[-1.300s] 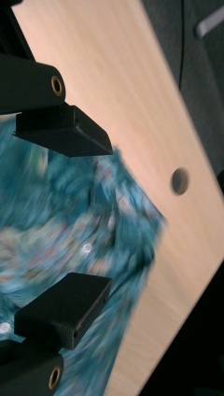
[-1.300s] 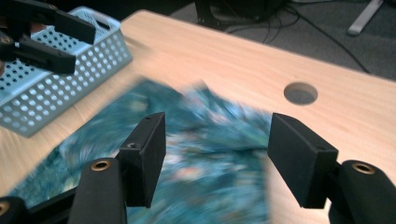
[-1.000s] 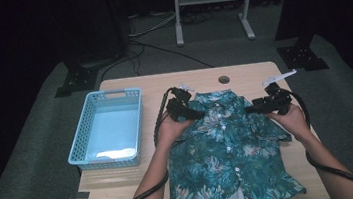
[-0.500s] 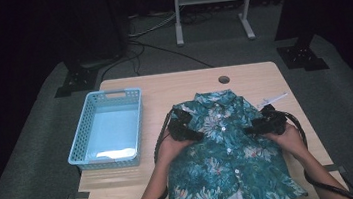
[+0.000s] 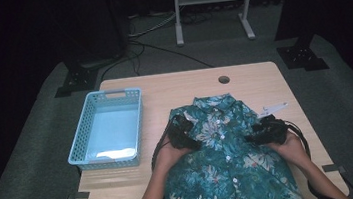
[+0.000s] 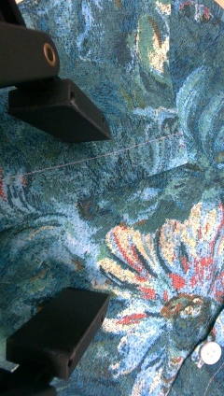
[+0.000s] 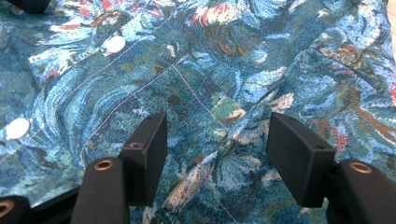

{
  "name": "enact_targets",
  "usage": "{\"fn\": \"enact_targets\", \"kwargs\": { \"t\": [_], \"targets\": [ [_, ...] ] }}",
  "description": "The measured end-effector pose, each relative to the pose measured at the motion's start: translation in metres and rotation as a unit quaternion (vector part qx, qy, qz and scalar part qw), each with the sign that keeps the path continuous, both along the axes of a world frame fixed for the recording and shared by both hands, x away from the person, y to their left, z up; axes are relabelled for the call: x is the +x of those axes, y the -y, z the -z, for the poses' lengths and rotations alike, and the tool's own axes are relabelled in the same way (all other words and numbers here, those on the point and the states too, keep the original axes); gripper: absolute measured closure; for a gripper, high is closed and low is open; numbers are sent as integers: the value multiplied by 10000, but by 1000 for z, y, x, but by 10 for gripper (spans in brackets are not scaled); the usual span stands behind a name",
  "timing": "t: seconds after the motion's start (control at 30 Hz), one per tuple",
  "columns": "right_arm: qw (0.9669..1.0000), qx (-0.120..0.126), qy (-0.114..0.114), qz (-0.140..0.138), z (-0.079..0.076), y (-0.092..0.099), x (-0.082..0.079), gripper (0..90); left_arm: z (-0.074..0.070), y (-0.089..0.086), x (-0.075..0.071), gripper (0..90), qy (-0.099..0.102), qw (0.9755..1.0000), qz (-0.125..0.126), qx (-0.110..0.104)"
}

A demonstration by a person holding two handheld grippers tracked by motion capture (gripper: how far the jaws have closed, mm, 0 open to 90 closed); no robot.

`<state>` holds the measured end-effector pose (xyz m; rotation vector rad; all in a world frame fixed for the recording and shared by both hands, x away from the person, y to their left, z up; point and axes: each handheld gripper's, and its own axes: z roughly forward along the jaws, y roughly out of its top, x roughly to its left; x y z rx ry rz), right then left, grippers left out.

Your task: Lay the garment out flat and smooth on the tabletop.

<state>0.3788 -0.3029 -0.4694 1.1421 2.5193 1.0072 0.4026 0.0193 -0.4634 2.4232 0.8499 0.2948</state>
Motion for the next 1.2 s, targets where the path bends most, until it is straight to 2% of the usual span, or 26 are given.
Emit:
{"fn": "enact_targets", "kwargs": {
  "t": [0.2,0.6,0.8,0.97,1.2],
  "targets": [
    [9999,-84,45,-134,0,-2,-18,382,1,-4,-14,177,8,10000,3,-35],
    [9996,-54,125,-267,2,-5,-43,391,3,-14,-45,173,107,9998,70,-137],
    [9991,-153,116,-366,1,-8,-58,396,3,-17,-58,172,128,9997,122,-150],
    [9984,-291,227,-427,1,-11,-73,408,4,-19,-70,172,148,9996,142,-199],
    [9980,-403,236,-435,0,-14,-85,445,5,-23,-84,173,169,9993,231,-234]
  ]
}}
